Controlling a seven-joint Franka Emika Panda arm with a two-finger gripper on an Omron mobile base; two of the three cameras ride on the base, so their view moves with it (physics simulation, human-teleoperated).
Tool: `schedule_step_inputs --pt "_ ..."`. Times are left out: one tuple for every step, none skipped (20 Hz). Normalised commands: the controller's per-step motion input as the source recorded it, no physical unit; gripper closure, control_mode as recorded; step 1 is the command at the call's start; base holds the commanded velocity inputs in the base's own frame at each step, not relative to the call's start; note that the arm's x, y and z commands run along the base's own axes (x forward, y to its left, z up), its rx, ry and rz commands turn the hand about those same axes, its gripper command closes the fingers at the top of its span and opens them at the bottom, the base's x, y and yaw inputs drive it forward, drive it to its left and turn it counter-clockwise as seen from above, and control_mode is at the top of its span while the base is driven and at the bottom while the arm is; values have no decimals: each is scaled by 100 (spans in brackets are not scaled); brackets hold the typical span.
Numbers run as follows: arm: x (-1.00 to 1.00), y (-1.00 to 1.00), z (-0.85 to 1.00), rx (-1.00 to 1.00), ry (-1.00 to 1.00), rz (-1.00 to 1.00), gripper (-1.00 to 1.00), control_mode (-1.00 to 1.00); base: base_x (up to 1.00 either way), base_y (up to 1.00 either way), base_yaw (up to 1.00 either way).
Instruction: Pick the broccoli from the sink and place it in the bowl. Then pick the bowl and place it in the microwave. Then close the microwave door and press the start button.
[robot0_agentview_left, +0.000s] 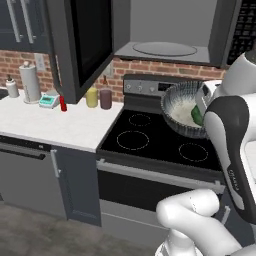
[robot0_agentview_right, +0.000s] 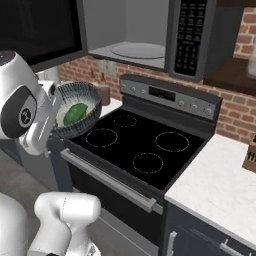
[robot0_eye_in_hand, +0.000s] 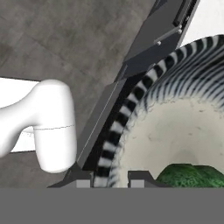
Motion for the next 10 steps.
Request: schedule_step_inputs --pt "0 0 0 0 0 0 100 100 50 10 20" --pt "0 0 0 0 0 0 100 100 58 10 21" --pt "0 0 0 0 0 0 100 100 66 1 21" --pt "0 0 0 0 0 0 100 100 63 0 21" --pt "0 0 0 0 0 0 100 100 59 0 18" --pt "0 0 0 0 0 0 100 100 51 0 15" --pt "0 0 0 0 0 0 100 100 57 0 12" --pt "0 0 0 0 0 0 100 100 66 0 12" --pt "0 0 0 0 0 0 100 100 71 0 17" --pt "0 0 0 0 0 0 100 100 72 0 17"
